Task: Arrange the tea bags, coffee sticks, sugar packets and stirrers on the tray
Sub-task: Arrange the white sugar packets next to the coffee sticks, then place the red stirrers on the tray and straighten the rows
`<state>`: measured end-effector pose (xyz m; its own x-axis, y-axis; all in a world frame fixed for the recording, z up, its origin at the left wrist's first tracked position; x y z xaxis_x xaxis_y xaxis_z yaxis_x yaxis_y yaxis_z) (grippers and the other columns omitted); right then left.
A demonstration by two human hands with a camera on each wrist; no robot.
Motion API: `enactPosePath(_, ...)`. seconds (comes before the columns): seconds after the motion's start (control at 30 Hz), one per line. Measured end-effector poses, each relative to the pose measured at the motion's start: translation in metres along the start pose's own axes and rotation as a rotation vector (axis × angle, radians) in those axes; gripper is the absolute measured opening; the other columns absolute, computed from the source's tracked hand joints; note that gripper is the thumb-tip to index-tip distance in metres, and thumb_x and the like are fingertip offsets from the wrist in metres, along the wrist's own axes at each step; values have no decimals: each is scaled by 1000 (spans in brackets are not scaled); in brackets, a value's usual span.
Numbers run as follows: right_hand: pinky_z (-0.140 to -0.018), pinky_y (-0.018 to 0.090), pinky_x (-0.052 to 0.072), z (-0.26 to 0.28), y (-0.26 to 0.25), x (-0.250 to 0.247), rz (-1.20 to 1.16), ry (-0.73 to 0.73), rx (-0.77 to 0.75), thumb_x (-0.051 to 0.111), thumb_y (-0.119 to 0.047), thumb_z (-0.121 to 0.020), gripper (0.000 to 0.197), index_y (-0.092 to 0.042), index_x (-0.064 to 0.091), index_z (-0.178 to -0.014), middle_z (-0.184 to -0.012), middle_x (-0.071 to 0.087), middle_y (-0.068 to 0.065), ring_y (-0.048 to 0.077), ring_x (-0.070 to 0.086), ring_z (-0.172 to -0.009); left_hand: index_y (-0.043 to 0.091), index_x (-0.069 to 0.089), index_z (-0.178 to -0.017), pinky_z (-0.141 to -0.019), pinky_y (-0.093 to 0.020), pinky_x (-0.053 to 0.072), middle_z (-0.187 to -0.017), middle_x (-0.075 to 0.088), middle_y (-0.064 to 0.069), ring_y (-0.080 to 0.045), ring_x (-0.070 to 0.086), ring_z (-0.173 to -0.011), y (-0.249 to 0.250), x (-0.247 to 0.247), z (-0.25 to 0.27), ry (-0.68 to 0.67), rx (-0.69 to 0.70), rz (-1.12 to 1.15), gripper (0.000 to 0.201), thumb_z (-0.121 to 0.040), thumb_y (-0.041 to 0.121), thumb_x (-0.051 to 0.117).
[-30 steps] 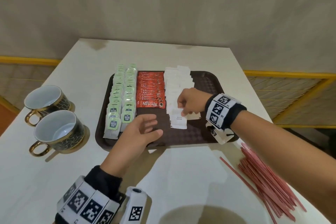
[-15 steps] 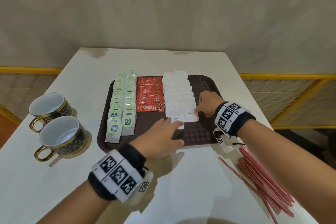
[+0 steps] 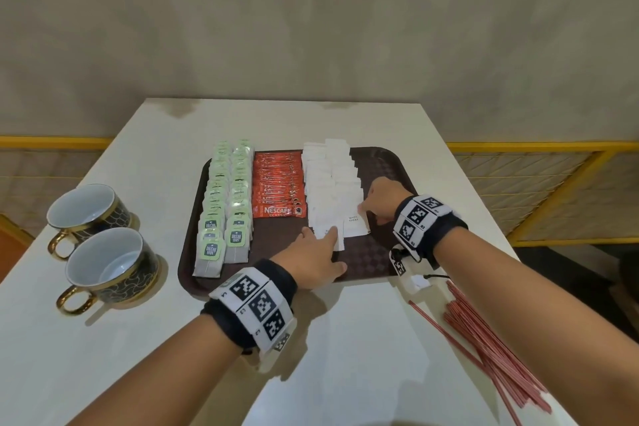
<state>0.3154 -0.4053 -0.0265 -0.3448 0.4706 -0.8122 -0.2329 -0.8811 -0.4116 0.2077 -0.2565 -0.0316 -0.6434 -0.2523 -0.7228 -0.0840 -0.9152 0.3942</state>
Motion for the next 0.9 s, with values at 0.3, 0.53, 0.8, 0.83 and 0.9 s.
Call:
enactPosePath(0.3, -84, 42, 58, 4, 3, -10, -169, -32, -32, 63, -8, -89, 27, 4, 60, -112, -98, 66, 15, 26, 66, -85, 25, 6, -155, -114, -43, 29, -157, 24, -19, -35, 25, -143, -3, -9, 4, 55, 72, 27, 68, -101, 41, 44)
enactPosePath(0.53, -85, 38, 51, 95, 99, -78, -88, 169, -13, 67, -52, -82, 55, -15, 56, -121, -109, 62, 3, 20, 60, -97, 20, 39, -146, -93, -22, 35, -144, 48, -1, -17, 46, -128, 6, -26, 46, 326, 216, 103, 51, -99, 36, 51)
enactPosePath(0.8, -95, 39, 48, 176, 164, 4, 258, -125, 211, 62, -91, -41, 110, -24, 40, -126, -119, 39, -1, 16, 42, -110, 32, 56, -131, -105, -23, 40, -130, 57, 19, 2, 50, -122, 37, 3, 79, 327, 342, 305, 36, -95, 36, 57)
enactPosePath(0.83, -96, 39, 47, 181, 160, 12, 282, -110, 199, 68, -86, -45, 107, -23, 37, -127, -119, 36, -1, 17, 39, -111, 33, 57, -128, -104, -23, 40, -128, 58, 20, 3, 51, -120, 41, 6, 82, 335, 351, 329, 33, -95, 36, 57)
enactPosePath(0.9, -96, 37, 45, 186, 150, 21, 292, -62, 178, 77, -67, -59, 91, -20, 36, -125, -119, 36, 1, 19, 37, -112, 36, 60, -123, -105, -24, 41, -124, 60, 24, 6, 52, -118, 47, 12, 86, 358, 367, 383, 29, -94, 36, 58)
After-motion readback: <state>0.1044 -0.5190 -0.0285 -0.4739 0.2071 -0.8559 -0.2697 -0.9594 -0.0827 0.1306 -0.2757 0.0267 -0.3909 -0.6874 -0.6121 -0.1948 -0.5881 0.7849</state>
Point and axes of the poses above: each hand's wrist, its own z-axis away from the middle knuckle, its own x-axis out of the palm, y = z × x, the point moved 5 cm from there along -z, towards the middle knuckle
